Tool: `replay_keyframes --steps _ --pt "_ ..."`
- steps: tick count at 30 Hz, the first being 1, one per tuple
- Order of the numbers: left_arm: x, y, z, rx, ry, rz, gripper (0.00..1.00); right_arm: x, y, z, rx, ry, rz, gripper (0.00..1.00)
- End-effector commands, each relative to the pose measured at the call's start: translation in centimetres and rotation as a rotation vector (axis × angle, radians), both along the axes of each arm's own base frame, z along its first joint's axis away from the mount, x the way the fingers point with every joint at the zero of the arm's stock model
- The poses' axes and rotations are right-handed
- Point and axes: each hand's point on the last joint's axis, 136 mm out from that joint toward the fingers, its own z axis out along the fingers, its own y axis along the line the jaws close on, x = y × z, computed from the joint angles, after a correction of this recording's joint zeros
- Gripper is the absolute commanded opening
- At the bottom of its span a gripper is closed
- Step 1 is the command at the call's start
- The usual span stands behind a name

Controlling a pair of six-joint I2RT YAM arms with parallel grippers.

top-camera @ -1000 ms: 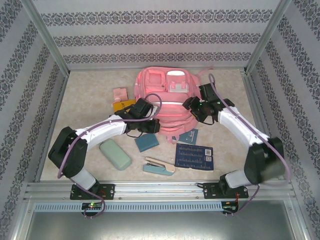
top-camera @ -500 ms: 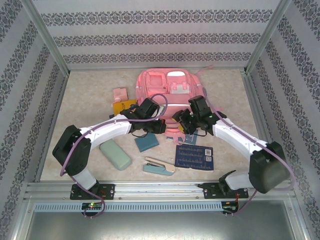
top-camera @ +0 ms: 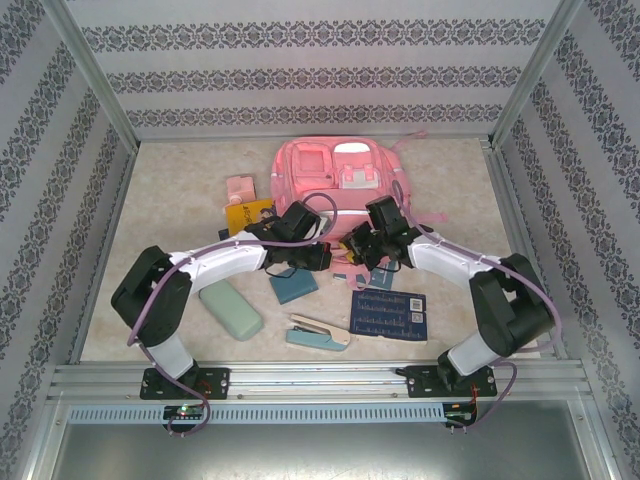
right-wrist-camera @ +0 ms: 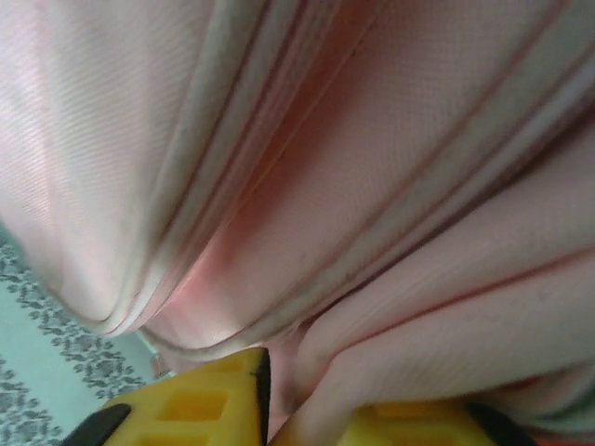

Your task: Pack books, pencil case, and school supplies into a backpack

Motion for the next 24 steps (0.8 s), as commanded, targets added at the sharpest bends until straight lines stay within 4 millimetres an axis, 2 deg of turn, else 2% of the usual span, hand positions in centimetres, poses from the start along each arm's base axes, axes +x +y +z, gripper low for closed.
replay_keyframes --steps 1,4,9,13,24 --pt "0.4 -0.1 -1.5 0.040 -0.046 -0.015 0.00 0.5 0.7 -1.5 0.005 -0.009 0.008 0.12" --pt "1.1 0.1 -2.5 0.078 -0.065 -0.005 0.00 0.3 0.6 -2.4 0.000 0.001 0.008 0.01" --pt "1.7 0.0 -3.2 0.094 -0.067 0.000 0.00 0.1 0.6 -2.7 -0.002 0.005 0.009 0.00" --pt "1.8 0.2 -3.6 0.109 -0.064 0.009 0.12 0.1 0.5 -2.6 -0.006 0.000 0.008 0.00" --pt "1.1 0.1 -4.6 0.079 -0.033 0.016 0.35 0.1 0.6 -2.9 0.000 0.006 0.013 0.00"
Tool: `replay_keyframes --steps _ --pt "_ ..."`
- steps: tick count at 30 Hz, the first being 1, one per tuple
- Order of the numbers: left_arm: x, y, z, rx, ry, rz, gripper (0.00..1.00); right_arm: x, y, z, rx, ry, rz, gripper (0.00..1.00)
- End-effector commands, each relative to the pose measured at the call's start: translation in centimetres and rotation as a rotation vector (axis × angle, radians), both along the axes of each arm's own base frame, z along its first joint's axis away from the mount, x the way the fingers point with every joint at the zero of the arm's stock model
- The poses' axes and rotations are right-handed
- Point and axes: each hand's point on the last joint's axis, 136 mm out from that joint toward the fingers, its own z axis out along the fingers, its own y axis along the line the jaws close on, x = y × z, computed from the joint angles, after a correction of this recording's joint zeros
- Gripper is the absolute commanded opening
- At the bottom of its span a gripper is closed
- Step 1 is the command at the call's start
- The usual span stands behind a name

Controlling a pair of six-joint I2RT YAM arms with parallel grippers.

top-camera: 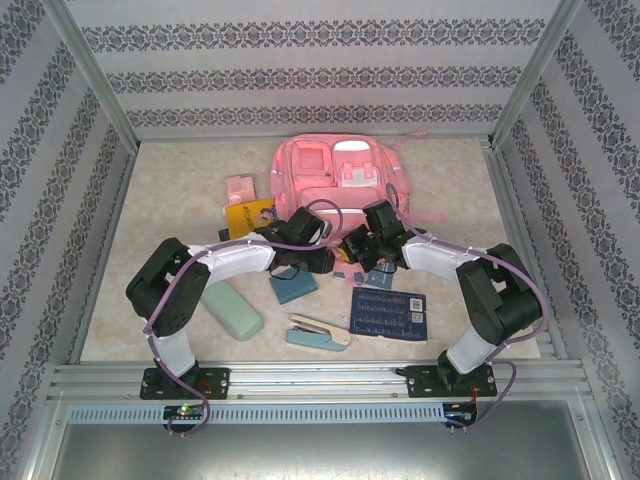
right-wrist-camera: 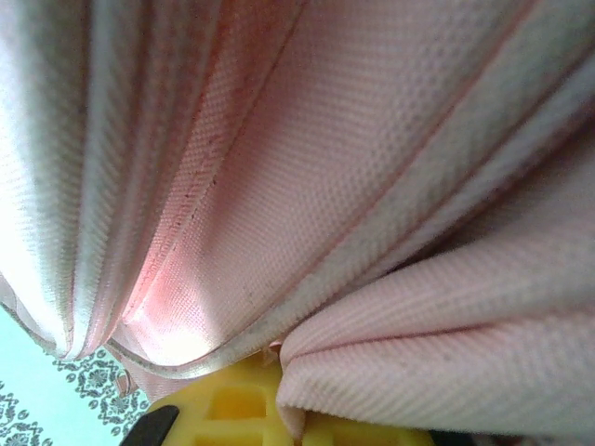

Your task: Pack books, pencil case, and school supplies into a backpack

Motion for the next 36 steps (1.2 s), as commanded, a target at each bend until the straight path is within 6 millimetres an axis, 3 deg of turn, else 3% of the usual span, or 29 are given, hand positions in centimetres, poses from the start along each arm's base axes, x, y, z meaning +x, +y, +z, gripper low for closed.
replay_keyframes --steps 1,7,17,20,23,25,31,36 --pt "-0.4 -0.3 -1.3 0.002 0.004 -0.004 0.37 -0.4 0.1 -1.2 -0.012 0.014 0.010 0.00" --pt "-0.1 -0.2 -2.2 -0.024 0.016 0.006 0.37 -0.3 0.3 -1.1 -0.003 0.013 0.016 0.00" --pt "-0.5 -0.8 -2.5 -0.064 0.041 -0.005 0.13 -0.3 0.5 -1.3 -0.001 0.019 0.018 0.00" --pt "-0.8 -0.7 -2.8 -0.068 0.050 -0.002 0.15 -0.2 0.5 -1.3 0.003 0.021 0.015 0.00" --pt "-1.0 -0.4 -3.3 -0.059 0.056 0.004 0.27 -0.1 0.6 -1.2 0.008 0.021 0.015 0.00" --pt "-1.1 -0.3 -3.4 -0.055 0.057 0.004 0.29 -0.1 0.6 -1.1 0.007 0.018 0.016 0.00" --pt "-1.3 0.0 -4.0 -0.043 0.055 0.006 0.29 -0.1 0.7 -1.2 0.012 0.019 0.015 0.00" --pt "-1.1 -0.5 -4.2 -0.051 0.056 0.000 0.17 -0.1 0.9 -1.3 0.016 0.024 0.016 0.00"
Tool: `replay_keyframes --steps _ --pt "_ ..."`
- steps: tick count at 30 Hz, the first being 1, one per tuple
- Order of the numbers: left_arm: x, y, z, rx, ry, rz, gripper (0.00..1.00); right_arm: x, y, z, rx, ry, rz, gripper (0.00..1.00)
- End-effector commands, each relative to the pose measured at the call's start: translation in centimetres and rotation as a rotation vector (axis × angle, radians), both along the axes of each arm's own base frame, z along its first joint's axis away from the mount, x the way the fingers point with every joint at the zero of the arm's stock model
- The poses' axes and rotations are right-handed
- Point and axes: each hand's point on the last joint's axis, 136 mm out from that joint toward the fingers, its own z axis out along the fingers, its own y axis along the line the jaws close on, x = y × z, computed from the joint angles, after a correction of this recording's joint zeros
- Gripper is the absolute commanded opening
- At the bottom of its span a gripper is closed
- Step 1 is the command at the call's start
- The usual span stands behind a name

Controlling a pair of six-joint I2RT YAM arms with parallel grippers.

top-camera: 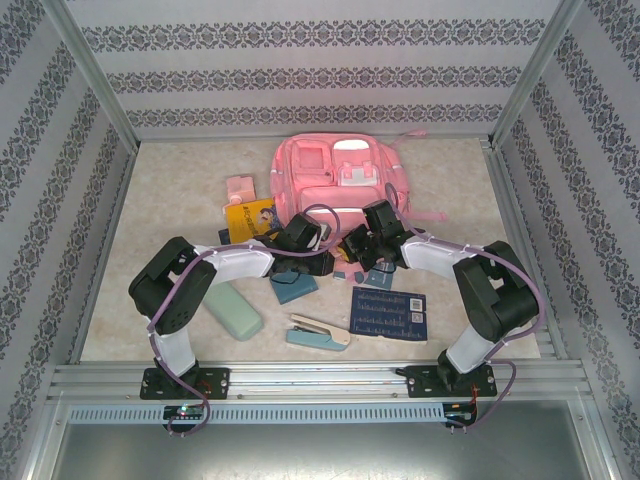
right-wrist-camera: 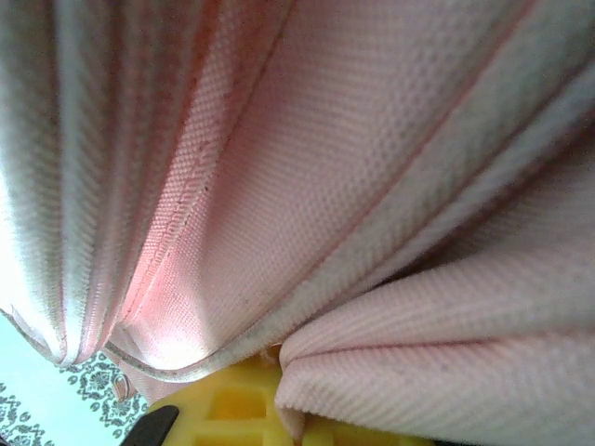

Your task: Pack books, pencil case, and school supplies into a backpack

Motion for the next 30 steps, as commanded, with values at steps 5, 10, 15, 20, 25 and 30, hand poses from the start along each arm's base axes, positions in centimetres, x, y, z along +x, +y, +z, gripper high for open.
replay_keyframes --steps 5,10,15,20,25,30 --pt "-0.9 0.3 -3.0 0.049 0.056 -0.018 0.05 -0.4 0.6 -0.9 0.007 0.027 0.013 0.00" --pt "-0.7 1.1 -2.0 0.082 0.028 -0.005 0.00 -0.3 0.4 -0.6 -0.004 0.010 0.018 0.00" --pt "-0.9 2.2 0.0 0.109 0.004 -0.005 0.00 0.1 -0.5 1.0 -0.078 -0.068 0.046 0.00" --pt "-1.8 2.8 1.3 0.120 0.009 -0.025 0.00 0.3 -1.1 2.0 -0.129 -0.121 0.078 0.00" --pt "-2.2 4.0 2.1 0.170 -0.003 -0.025 0.00 0.4 -1.8 3.3 -0.176 -0.175 0.095 0.00" --pt "-1.9 5.5 2.7 0.206 -0.013 -0.001 0.00 0.6 -2.8 5.3 -0.226 -0.244 0.116 0.00"
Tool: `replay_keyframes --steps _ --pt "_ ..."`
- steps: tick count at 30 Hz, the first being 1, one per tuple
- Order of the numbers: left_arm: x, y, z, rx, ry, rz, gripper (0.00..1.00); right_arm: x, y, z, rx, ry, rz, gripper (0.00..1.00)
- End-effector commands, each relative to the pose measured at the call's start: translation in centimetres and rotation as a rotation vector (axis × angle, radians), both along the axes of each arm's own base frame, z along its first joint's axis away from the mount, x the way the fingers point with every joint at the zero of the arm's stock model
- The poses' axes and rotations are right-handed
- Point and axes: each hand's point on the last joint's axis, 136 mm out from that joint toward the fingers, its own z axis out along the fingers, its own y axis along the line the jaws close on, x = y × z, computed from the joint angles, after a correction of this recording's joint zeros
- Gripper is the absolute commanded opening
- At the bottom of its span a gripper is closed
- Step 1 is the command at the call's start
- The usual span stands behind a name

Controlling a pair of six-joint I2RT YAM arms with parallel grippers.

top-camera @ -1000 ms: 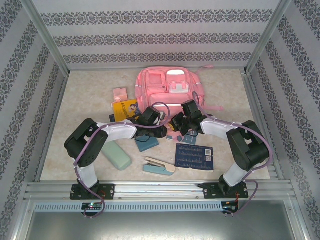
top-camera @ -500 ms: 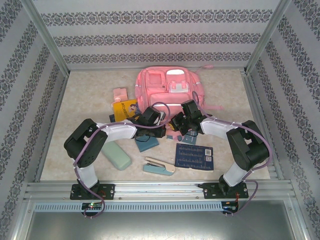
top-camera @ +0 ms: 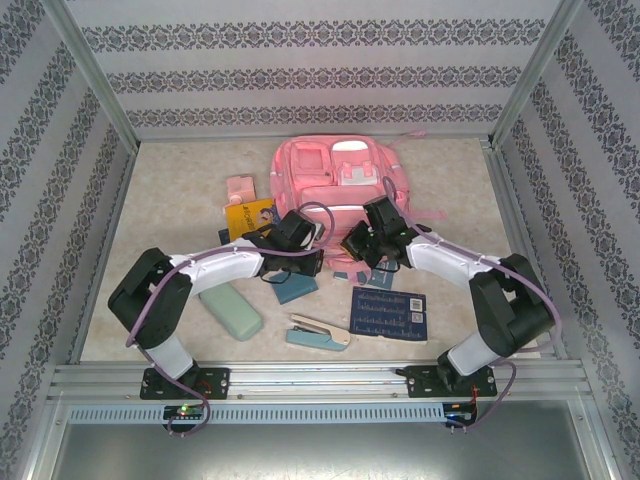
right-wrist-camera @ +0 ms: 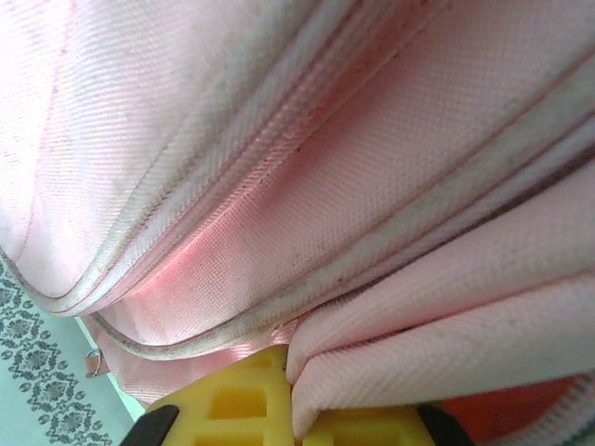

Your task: Pack books, pencil case, and school supplies into a backpack

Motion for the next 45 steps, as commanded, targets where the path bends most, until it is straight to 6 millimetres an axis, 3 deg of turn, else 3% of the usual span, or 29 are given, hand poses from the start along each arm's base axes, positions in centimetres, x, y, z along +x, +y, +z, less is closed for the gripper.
replay_keyframes --steps 1,11,19,25,26,29,31,35,39,45 --pt "-0.6 2.9 0.0 0.100 0.028 0.024 0.00 1.1 -1.6 2.7 -0.080 -0.111 0.007 0.00" --pt "1.4 3.8 1.5 0.069 0.022 0.072 0.00 2.0 -3.7 6.7 -0.113 -0.230 0.042 0.00" --pt "3.0 2.9 3.5 0.023 0.000 0.050 0.00 2.4 -5.4 10.4 -0.119 -0.331 0.083 0.00" --pt "4.0 2.1 4.6 -0.015 -0.009 0.038 0.00 2.2 -6.8 10.5 -0.127 -0.321 0.084 0.01" --pt "4.0 1.5 4.9 -0.041 -0.006 0.023 0.00 2.1 -7.1 10.2 -0.134 -0.316 0.077 0.04" --pt "3.5 -0.5 6.0 -0.088 -0.005 -0.031 0.00 1.8 -7.1 9.8 -0.133 -0.304 0.074 0.38" --pt "3.4 -1.9 6.5 -0.125 0.008 -0.044 0.00 1.3 -7.5 9.1 -0.151 -0.264 0.053 0.50" --pt "2.9 -4.1 6.9 -0.164 0.024 -0.066 0.00 -1.3 -10.3 8.0 -0.266 -0.134 -0.039 0.54" --pt "2.0 -6.1 7.1 -0.176 0.034 -0.102 0.00 -3.8 -12.1 9.3 -0.313 -0.144 -0.111 0.58" --pt "1.0 -9.1 8.5 -0.194 0.024 -0.159 0.00 -5.5 -8.5 9.8 -0.036 -0.077 -0.122 0.59"
